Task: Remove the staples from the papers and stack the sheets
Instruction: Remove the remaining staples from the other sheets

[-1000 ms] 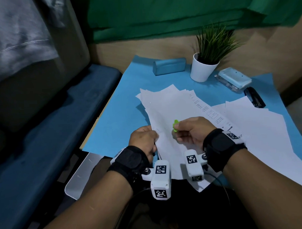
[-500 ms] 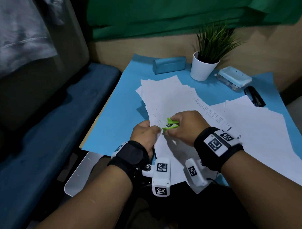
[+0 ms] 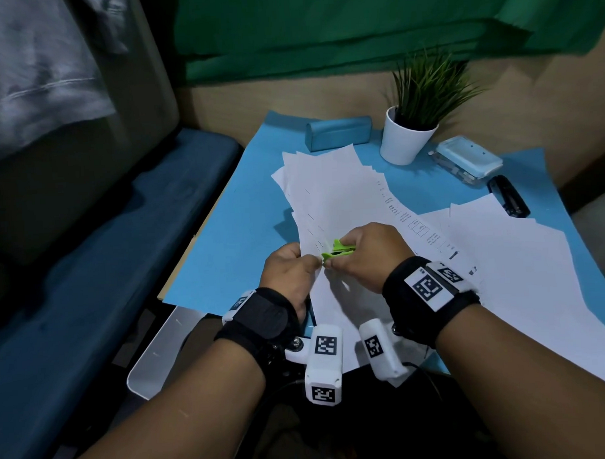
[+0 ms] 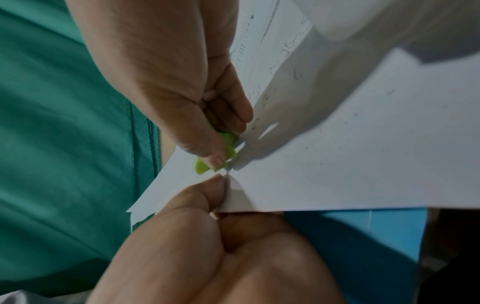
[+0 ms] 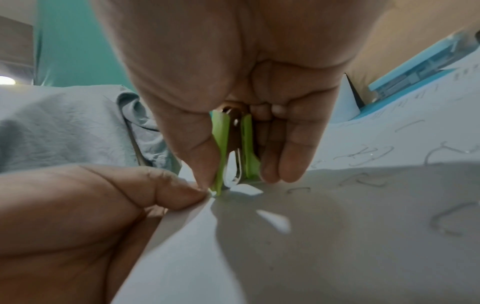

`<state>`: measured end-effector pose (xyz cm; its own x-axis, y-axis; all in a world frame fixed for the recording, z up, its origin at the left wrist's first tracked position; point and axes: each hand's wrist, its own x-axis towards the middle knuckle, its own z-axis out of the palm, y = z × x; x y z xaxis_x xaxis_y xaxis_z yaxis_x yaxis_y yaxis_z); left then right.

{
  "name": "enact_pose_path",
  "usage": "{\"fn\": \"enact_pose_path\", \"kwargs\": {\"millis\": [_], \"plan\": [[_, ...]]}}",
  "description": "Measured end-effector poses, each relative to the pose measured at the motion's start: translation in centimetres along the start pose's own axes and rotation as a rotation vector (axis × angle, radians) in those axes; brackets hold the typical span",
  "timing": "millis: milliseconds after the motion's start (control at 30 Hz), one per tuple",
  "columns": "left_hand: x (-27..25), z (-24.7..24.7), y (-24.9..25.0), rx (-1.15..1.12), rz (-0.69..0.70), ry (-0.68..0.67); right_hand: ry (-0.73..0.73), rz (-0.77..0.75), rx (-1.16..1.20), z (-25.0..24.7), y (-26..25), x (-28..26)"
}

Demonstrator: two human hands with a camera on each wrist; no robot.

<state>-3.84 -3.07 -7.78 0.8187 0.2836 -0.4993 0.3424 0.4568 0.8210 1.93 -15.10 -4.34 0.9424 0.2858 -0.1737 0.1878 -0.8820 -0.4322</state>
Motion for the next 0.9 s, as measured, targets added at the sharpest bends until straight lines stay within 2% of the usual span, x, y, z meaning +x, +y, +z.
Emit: {"fn": "enact_pose_path", "kwargs": {"millis": [333,533,667,900], "plan": [[0.1,0.1,-0.2,0.031,-0.012,0.033,-0.037,0.043,0.159,0.5,1.0,0.5],[0.1,0.0,-0.3,0.027,-0.065,0.040,-0.100,0.169,0.591,1.2,2.6,0.3],[0.3,0.2,-0.4,0.026,-0.087,0.067,-0.151,0.309,1.029,0.8,2.7,-0.4],[0.7,0.8,0.1,0.029,-0.156,0.076,-0.126,0.471,1.292,1.3,3.7,0.1]]}}
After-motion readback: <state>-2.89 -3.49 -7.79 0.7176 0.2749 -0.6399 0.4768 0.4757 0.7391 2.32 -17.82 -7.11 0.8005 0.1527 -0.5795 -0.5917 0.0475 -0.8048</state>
